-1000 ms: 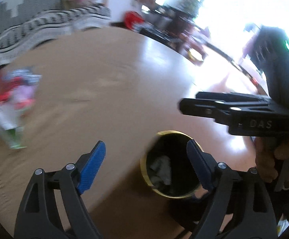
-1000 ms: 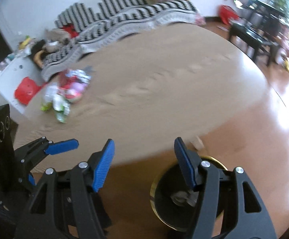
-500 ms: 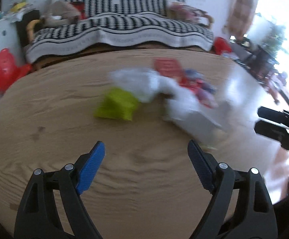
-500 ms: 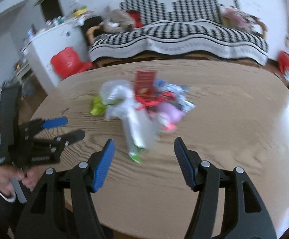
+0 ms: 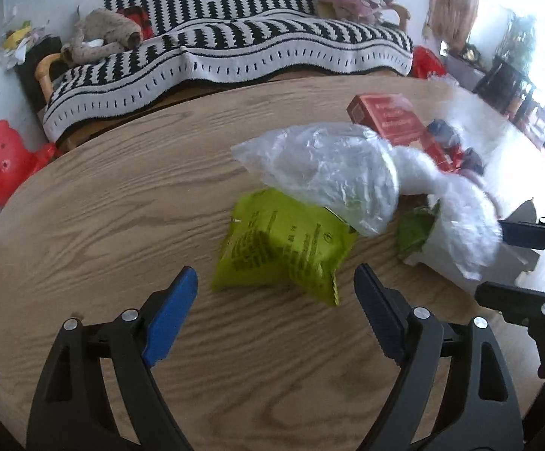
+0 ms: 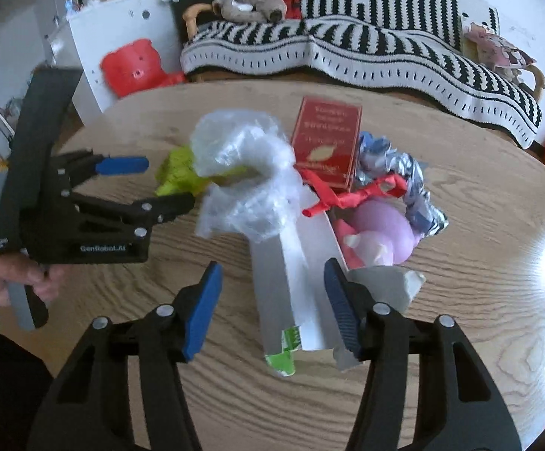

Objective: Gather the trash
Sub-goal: 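Grasp the yellow-green snack bag with the left tool while the right tool grasps the white carton, then carry both items over the bin and open both tools to drop them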

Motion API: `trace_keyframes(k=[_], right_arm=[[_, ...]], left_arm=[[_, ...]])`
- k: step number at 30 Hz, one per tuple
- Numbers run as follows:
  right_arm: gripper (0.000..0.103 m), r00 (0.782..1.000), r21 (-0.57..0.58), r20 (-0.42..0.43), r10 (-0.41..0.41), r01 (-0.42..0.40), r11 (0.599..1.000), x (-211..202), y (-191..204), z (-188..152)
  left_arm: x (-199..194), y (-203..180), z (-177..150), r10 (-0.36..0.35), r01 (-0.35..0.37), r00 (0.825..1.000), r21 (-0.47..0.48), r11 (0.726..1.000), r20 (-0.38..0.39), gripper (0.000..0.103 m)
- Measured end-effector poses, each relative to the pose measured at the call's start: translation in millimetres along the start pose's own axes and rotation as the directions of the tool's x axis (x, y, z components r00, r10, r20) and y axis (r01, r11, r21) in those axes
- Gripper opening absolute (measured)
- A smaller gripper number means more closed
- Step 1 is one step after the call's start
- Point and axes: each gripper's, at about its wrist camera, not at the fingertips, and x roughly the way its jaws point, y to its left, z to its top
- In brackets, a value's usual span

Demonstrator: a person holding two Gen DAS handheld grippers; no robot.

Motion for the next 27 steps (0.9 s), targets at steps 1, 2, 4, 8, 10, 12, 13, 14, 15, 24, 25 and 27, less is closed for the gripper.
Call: trace_keyframes(k=[1,2,4,8,10,12,13,14,15,24,25,27], right_arm=[[0.052,1.0,-0.014,-0.003,-0.016,0.016,1.0,4.0,1.4,-0.4],[0.05,1.0,-0.03,-0.003,-0.027,0.026,0.999,7.0,3.7,-0.4],[0.047,0.999,-0.05,-0.005,-0.045,0.045,0.998,11.6,6.2,-2.3],[0.042,0.997,-0.08,0.003,-0.08,0.08,0.994,15.6,10.5,-6.5],[0.04,0.997,-0.08,0.005,-0.082,0.083,0.993,15.4,10.0,-7.7],[0.033,0.996,-0.083,0.014,-0.085,0.086,0.993,12.6,10.8,-9.9],[0.029,0.996,-0.08,0.017,-0.082,0.083,0.993,9.6,11.9,-10.3],[0.021,0.997,-0.074,0.019,-0.074,0.075,0.994,5.6,11.5,-11.0],[0.02,0.998,-0.065,0.023,-0.059,0.06,0.996,1.4,10.6,-11.1],[0.013,0.995,0.036,0.065,0.082,-0.084,0.996,-52.0,-4.9,-26.4],[0.013,0.993,0.045,0.076,0.091,-0.094,0.995,-58.4,-6.4,-28.0],[0.013,0.991,0.057,0.093,0.098,-0.103,0.993,-69.1,-8.1,-28.8]], left_arm=[[3.5,0.0,2.1,-0.001,0.001,1.0,-0.002,1.0,0.0,0.083],[8.1,0.6,5.6,-0.013,0.013,1.0,-0.013,1.0,-0.005,0.083],[10.6,-0.2,7.9,-0.024,0.024,1.0,-0.027,0.999,0.004,0.083],[18.9,-4.0,10.6,0.018,-0.018,1.0,-0.019,1.0,-0.007,0.067],[18.4,-5.4,9.3,0.014,-0.014,1.0,-0.024,1.0,-0.004,0.062],[14.9,-9.0,8.5,0.022,-0.022,1.0,-0.014,1.0,-0.002,0.056],[13.2,-10.0,7.8,0.02,-0.02,1.0,-0.014,1.0,-0.007,0.055],[9.8,-10.6,6.6,0.018,-0.018,1.0,-0.015,1.0,-0.016,0.055],[6.2,-11.0,5.5,0.02,-0.02,1.0,-0.016,1.0,-0.016,0.054],[-48.3,-23.7,-8.4,0.023,-0.024,1.0,-0.01,1.0,-0.006,0.053],[-54.2,-26.5,-9.8,0.024,-0.024,1.0,-0.01,1.0,0.001,0.053],[-65.9,-31.9,-11.7,0.009,-0.009,1.0,-0.013,1.0,0.014,0.053]])
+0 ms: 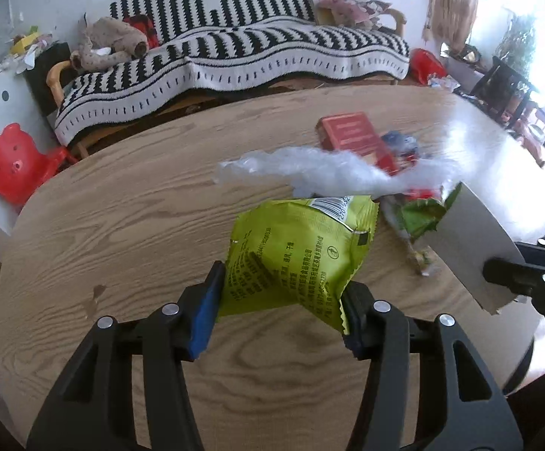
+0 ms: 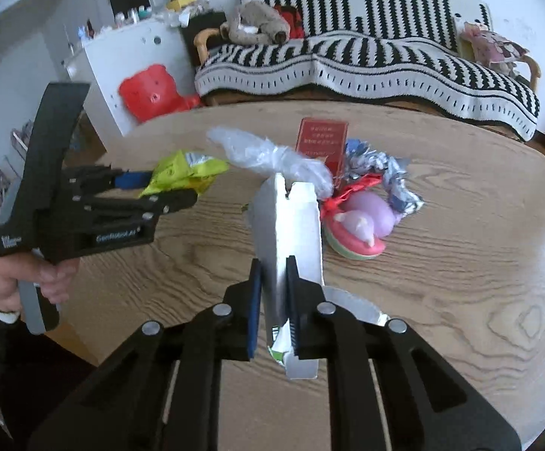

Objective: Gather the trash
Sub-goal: 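Carry both items over the bin and open both tools to drop them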

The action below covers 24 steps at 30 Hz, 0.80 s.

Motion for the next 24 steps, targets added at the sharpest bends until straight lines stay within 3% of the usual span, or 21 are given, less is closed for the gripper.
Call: trace_keyframes(k=[13,19,24], right_arm=[[0.013,0.994,0.145,0.095,0.054,-0.067,0.987,-66.1,-39.6,-13.6],[0.013,0.98,0.28,0.156,0.126,-0.166,0.945,-92.8,-77.6,-23.0],[0.013,0.988,0.325,0.152,0.028,-0.077,0.943,-114.6,-100.7,-33.8]], left_arm=[[-37.0,-37.3,2.4,-0.047,0.047,0.997,-0.008,0.999,0.061,0.054],[-39.6,-63.4,12.5,-0.109,0.109,0.99,0.005,0.994,0.087,0.054],[-40.3,-96.9,15.3,-0.165,0.161,0.983,0.05,0.986,0.083,0.054]])
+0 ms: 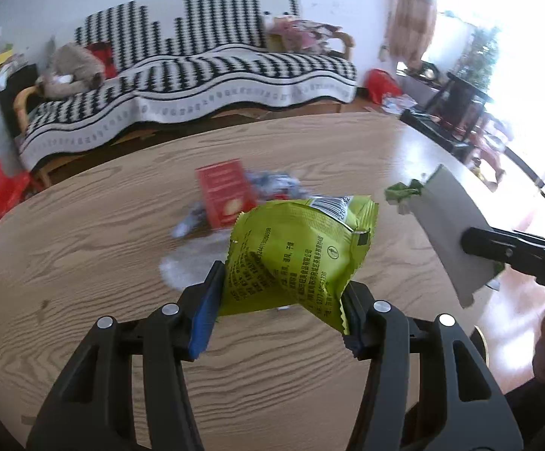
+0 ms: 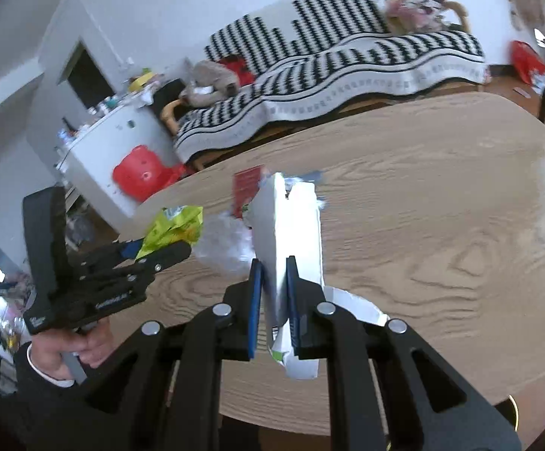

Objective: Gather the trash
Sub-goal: 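Carry both items over the bin and open both tools to drop them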

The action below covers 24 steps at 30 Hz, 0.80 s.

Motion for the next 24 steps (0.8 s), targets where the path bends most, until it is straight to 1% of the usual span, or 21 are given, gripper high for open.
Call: trace_keyframes(k=[2,4,5,7,8,11,13,16,18,19,20,22,23,24], right_arm=[[0.013,0.999,0.001,0.009,-0.034,0.034,0.999,-9.8,-8.1,-2.0],[0.013,0.996,0.003,0.013,-0.084,0.084,0.996,-23.7,-18.8,-7.4],[0.013,0.994,0.008,0.016,-0.113,0.112,0.994,-33.1,-25.7,-11.6],[0.013,0.988,0.025,0.017,-0.155,0.155,0.988,-51.0,-40.2,-22.1],[0.013,0.983,0.033,0.014,-0.181,0.18,0.983,-59.2,-47.4,-27.6],[0.013,0.956,0.059,-0.012,-0.294,0.294,0.954,-89.6,-72.5,-52.7],[0.013,0.936,0.082,-0.035,-0.349,0.351,0.933,-105.8,-87.7,-69.8],[0.013,0.913,0.122,-0.061,-0.403,0.407,0.905,-130.4,-109.5,-96.7],[0.014,0.901,0.148,-0.086,-0.426,0.434,0.889,-141.7,-123.7,-113.6],[0.014,0.892,0.168,-0.107,-0.439,0.452,0.876,-148.1,-132.4,-125.4],[0.014,0.885,0.185,-0.127,-0.448,0.465,0.866,-151.7,-139.7,-135.0],[0.014,0.873,0.215,-0.174,-0.456,0.485,0.848,-156.8,-153.4,-154.6],[0.014,0.868,0.231,-0.201,-0.455,0.493,0.839,-156.6,-160.2,-163.2],[0.014,0.866,0.242,-0.22,-0.449,0.495,0.835,-155.6,-165.5,-168.3]], left_arm=[[3.6,-22.1,-0.3,-0.038,0.038,0.999,0.034,0.999,-0.009,0.054],[5.7,-39.8,-1.7,-0.074,0.075,0.997,0.063,0.995,-0.019,0.054],[7.4,-54.6,-3.9,-0.106,0.108,0.994,0.088,0.99,-0.031,0.054],[9.3,-73.6,-7.6,-0.142,0.146,0.989,0.114,0.983,-0.047,0.054],[10.8,-86.9,-11.2,-0.171,0.178,0.983,0.131,0.975,-0.063,0.054],[16.2,-120.7,-23.1,-0.232,0.249,0.966,0.173,0.953,-0.113,0.054],[18.5,-141.0,-32.5,-0.266,0.292,0.953,0.199,0.936,-0.148,0.054],[21.9,-174.7,-49.8,-0.317,0.362,0.926,0.242,0.9,-0.206,0.054],[26.5,-199.8,-64.2,-0.353,0.417,0.899,0.263,0.87,-0.26,0.054],[28.6,-206.0,-67.9,-0.362,0.433,0.89,0.266,0.861,-0.277,0.054],[31.7,-216.9,-74.9,-0.376,0.458,0.875,0.27,0.847,-0.305,0.054],[37.1,-232.9,-85.9,-0.397,0.495,0.85,0.265,0.828,-0.347,0.054],[41.4,-241.7,-91.7,-0.408,0.517,0.832,0.261,0.815,-0.375,0.054],[45.5,-249.7,-97.8,-0.412,0.531,0.82,0.259,0.806,-0.397,0.054]])
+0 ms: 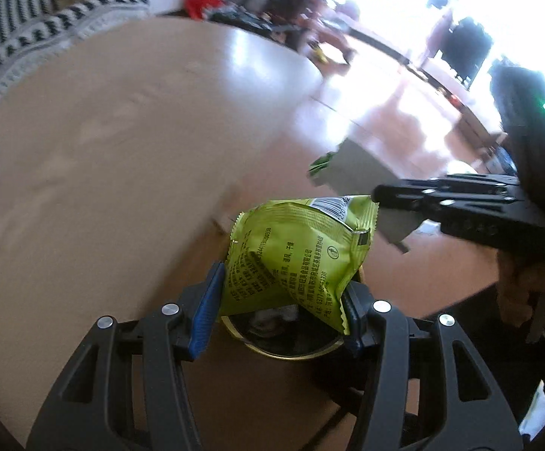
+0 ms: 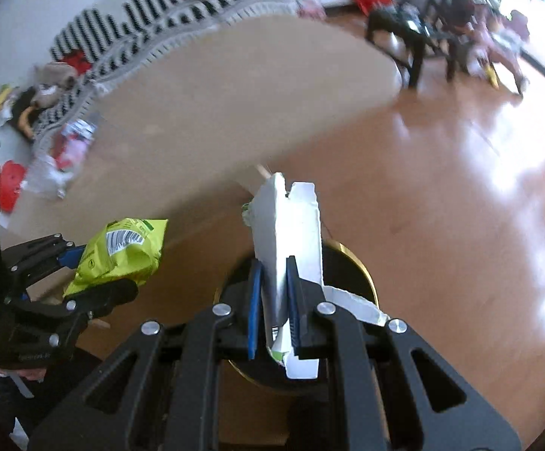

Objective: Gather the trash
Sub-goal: 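Carry both items over the bin and open both tools to drop them, then grasp the clear plastic bag with the left tool while the right tool grasps the pink toy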

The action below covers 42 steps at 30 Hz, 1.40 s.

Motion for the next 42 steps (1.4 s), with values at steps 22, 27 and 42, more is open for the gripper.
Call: trace_keyframes(k=[22,27,42], right_arm=[[0.03,0.995,0.036,-0.086,-0.059,0.062,0.997,22.5,-8.0,-11.4],[0.053,0.996,0.028,-0.054,-0.065,0.067,0.997,16.2,-2.1,-4.4],[0.067,0.981,-0.152,0.131,0.146,-0.125,0.98,-3.2,128.2,67.9]], left_arm=[[68.1,-19.1,-12.5,0.028,-0.022,0.995,0.058,0.998,-0.101,0.066],[57.5,-18.7,-4.1,0.041,-0.036,0.996,0.065,0.997,-0.08,0.072],[-86.2,89.2,-7.9,0.229,-0.193,0.956,-0.197,0.961,0.182,0.088]])
